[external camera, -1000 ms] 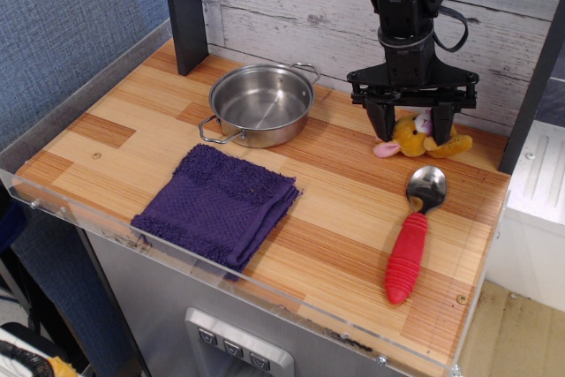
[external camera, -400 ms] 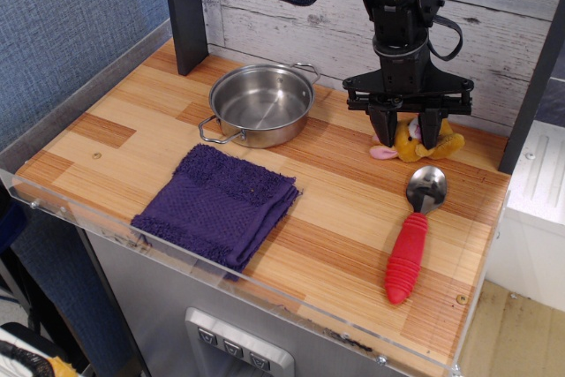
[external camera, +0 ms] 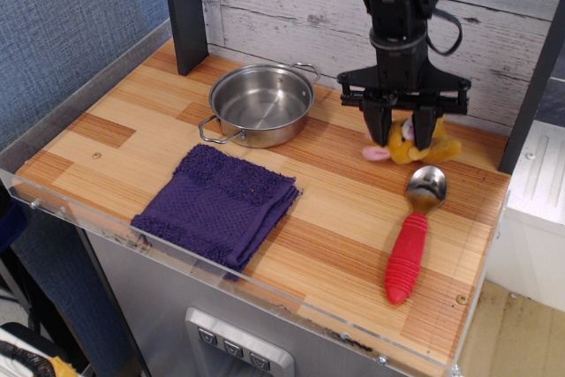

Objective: Put the stuffed animal in the bowl.

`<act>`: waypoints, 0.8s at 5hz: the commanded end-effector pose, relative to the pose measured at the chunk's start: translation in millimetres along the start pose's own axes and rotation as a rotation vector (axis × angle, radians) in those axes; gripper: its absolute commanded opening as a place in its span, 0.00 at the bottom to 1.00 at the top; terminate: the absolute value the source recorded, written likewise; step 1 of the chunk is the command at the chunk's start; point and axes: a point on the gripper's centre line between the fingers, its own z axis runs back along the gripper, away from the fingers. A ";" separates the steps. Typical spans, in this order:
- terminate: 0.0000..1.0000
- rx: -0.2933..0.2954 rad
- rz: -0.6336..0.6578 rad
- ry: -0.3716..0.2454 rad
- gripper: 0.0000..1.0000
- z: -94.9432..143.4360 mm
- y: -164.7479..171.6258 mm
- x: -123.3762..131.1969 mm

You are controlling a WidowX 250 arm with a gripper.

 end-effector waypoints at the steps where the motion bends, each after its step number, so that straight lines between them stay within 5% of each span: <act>1: 0.00 -0.052 0.002 -0.137 0.00 74.6 9.6 15.0; 4: 0.00 -0.003 0.090 -0.190 0.00 111.4 78.5 12.5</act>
